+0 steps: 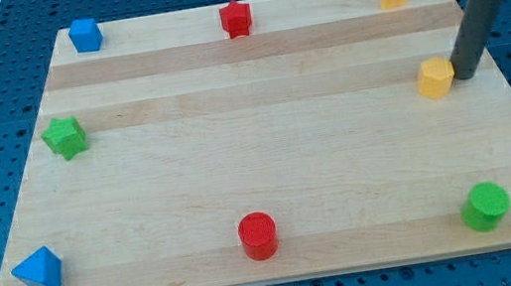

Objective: Move the yellow hexagon below the red star

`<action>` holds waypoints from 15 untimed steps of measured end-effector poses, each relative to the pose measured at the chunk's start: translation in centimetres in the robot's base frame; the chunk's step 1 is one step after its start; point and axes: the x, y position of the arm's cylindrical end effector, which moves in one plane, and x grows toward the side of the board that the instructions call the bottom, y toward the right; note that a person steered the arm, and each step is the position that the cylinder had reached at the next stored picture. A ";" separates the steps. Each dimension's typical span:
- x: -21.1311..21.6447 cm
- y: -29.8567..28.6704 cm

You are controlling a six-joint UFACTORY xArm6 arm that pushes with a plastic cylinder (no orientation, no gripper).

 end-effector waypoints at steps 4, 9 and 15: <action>3.8 -3.8; 0.0 -12.5; 3.9 -18.6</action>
